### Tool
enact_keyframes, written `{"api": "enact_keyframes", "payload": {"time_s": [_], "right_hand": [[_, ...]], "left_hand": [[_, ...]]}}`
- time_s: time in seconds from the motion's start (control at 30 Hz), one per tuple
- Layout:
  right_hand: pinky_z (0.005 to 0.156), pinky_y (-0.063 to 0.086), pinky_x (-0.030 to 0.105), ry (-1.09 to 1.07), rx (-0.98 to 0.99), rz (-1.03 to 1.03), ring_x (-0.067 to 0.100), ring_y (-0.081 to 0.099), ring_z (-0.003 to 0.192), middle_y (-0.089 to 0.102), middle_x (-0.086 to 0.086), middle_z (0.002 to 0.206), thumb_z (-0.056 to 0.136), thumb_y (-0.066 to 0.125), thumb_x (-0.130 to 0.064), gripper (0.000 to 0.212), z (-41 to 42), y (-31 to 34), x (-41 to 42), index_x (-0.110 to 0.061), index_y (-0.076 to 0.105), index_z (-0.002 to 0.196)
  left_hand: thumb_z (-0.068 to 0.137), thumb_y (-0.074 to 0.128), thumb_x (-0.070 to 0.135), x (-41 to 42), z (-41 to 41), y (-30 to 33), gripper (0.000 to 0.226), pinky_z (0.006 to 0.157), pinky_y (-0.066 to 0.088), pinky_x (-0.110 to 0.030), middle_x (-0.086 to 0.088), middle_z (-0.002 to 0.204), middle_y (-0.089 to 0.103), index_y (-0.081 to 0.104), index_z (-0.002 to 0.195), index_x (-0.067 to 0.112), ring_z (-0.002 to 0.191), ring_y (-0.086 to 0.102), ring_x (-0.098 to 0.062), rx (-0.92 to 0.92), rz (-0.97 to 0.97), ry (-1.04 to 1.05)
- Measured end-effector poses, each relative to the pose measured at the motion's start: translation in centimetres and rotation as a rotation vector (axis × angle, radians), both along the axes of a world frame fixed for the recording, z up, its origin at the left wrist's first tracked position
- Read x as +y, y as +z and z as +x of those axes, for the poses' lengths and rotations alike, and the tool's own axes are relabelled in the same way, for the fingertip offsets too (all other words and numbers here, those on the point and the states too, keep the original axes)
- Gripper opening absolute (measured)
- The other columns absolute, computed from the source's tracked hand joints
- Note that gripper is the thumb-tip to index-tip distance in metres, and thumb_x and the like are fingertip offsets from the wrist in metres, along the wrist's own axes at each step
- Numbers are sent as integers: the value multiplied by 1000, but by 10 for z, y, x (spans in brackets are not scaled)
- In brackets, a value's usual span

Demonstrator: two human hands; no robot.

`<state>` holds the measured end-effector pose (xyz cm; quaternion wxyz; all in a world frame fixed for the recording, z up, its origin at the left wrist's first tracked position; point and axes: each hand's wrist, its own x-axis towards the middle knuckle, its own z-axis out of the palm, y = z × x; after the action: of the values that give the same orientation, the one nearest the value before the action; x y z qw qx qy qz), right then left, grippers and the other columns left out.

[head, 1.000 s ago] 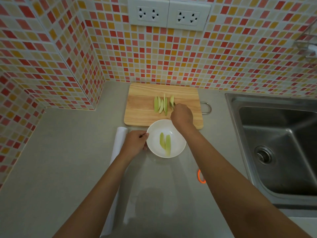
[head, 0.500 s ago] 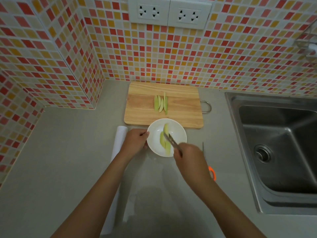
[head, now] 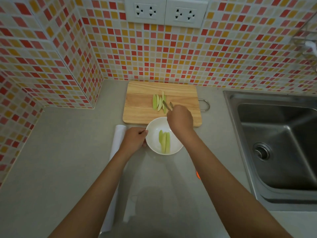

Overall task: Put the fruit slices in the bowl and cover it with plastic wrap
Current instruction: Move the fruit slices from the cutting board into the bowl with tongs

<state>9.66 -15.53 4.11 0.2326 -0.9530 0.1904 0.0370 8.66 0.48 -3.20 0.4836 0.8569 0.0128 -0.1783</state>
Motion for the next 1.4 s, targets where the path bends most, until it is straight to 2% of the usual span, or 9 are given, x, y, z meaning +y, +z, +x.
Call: {"api": "enact_keyframes", "payload": {"time_s": [0.17, 0.37, 0.53, 0.67, 0.73, 0.87, 1.07, 1.23, 1.4], "right_hand": [[62, 39, 30, 26, 73, -19, 32, 64, 89, 68, 15, 99, 88, 45, 3, 21, 33, -24, 2, -2, 65, 92], [62, 37, 29, 44, 66, -71, 31, 64, 88, 68, 16, 98, 86, 44, 8, 21, 40, -30, 0, -3, 59, 77], [62, 38, 29, 64, 48, -63, 31, 64, 90, 67, 16, 100, 86, 43, 10, 24, 43, -27, -1, 1, 65, 94], [47, 28, 26, -7, -27, -11, 29, 56, 72, 53, 7, 66, 87, 42, 6, 29, 25, -14, -7, -5, 49, 61], [44, 22, 27, -44, -96, 27, 24, 49, 65, 44, 3, 59, 91, 44, -4, 34, -3, -5, -9, -8, 40, 57], [54, 30, 29, 16, -174, 71, 24, 47, 61, 51, 9, 64, 93, 46, -16, 25, -79, 3, -6, -7, 49, 69], [63, 35, 31, 99, 95, -52, 29, 62, 85, 66, 15, 94, 98, 39, -22, 29, -117, -21, 5, -2, 61, 97], [60, 31, 28, 63, 29, -126, 32, 63, 83, 67, 16, 90, 96, 42, -24, 30, -106, -16, 2, -1, 62, 92], [57, 30, 29, -20, -124, -23, 34, 62, 77, 67, 16, 84, 92, 47, -17, 25, -40, 3, -3, 0, 63, 84]], "left_hand": [[95, 49, 18, 0, 2, -2, 33, 69, 50, -33, -7, 56, 63, 70, 86, -6, 54, 57, -15, 7, -8, 13], [95, 49, 19, 1, 3, -3, 31, 67, 50, -31, -7, 56, 62, 72, 88, -1, 51, 56, -13, 16, -15, 10], [95, 49, 19, 0, 4, -2, 31, 67, 51, -31, -6, 55, 62, 72, 88, 0, 50, 56, -12, 17, -17, 13], [94, 49, 18, 1, 3, 0, 31, 66, 50, -31, -9, 58, 63, 71, 89, -3, 50, 56, -13, 10, -18, 14], [94, 49, 18, 0, 3, 0, 31, 67, 51, -32, -9, 59, 64, 71, 89, -3, 51, 57, -14, 7, -17, 10], [94, 49, 18, 1, 3, -1, 31, 67, 51, -33, -11, 61, 65, 70, 88, -4, 51, 57, -13, -5, -11, 12], [93, 48, 17, 0, 3, -2, 31, 68, 51, -36, -16, 64, 67, 70, 87, -5, 52, 56, -15, -14, -1, 6], [93, 49, 17, 0, 3, -1, 30, 66, 49, -31, -12, 60, 66, 71, 86, -2, 49, 56, -12, -4, -6, 19], [94, 50, 17, -1, 3, 0, 30, 65, 51, -32, -2, 53, 61, 71, 83, -2, 48, 56, -11, 8, -3, 21]]}}
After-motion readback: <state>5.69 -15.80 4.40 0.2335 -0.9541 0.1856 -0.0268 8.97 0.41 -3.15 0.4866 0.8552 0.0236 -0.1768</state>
